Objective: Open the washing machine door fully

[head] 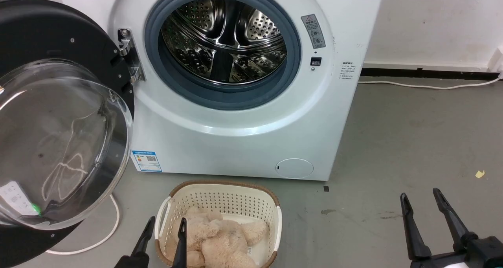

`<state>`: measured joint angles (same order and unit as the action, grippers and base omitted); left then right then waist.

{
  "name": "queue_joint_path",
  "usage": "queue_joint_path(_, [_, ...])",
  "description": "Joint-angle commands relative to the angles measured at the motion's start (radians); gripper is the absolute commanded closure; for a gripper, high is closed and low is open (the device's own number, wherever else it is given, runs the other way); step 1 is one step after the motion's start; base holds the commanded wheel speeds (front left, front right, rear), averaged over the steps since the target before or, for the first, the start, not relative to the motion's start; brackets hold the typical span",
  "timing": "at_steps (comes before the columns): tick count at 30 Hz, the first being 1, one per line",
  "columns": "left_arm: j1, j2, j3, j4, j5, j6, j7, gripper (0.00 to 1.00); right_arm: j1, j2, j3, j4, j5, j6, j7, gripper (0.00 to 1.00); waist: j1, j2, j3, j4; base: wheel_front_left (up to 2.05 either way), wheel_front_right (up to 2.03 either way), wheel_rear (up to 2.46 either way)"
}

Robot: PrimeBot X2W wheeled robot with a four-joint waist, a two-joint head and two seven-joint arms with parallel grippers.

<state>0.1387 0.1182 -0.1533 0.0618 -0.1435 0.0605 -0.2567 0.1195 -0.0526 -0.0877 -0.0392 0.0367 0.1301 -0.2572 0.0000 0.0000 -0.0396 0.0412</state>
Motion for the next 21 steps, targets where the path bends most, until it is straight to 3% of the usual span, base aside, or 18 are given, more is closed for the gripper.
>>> queue_joint_path(1, [0.004, -0.002, -0.001, 0.006, 0.004, 0.008, -0.005, 0.0, 0.013, 0.002, 0.001, 0.007, 0.007, 0.001, -0.004, 0.0, 0.0, 0.0, 0.0, 0.0, 0.0, 0.0, 0.0])
queue_joint_path(20, [-0.017, -0.014, 0.005, 0.026, 0.002, 0.003, -0.005, 0.0, 0.006, 0.002, 0.008, 0.024, 0.011, 0.001, -0.005, 0.0, 0.0, 0.0, -0.002, 0.0, 0.0, 0.0, 0.0])
queue_joint_path(21, [-0.005, -0.011, 0.005, 0.026, 0.0, -0.002, 0.001, 1.0, 0.0, 0.0, 0.008, 0.023, 0.005, 0.0, 0.0, 1.0, 0.0, 0.0, -0.003, 0.001, 0.0, 0.0, 0.0])
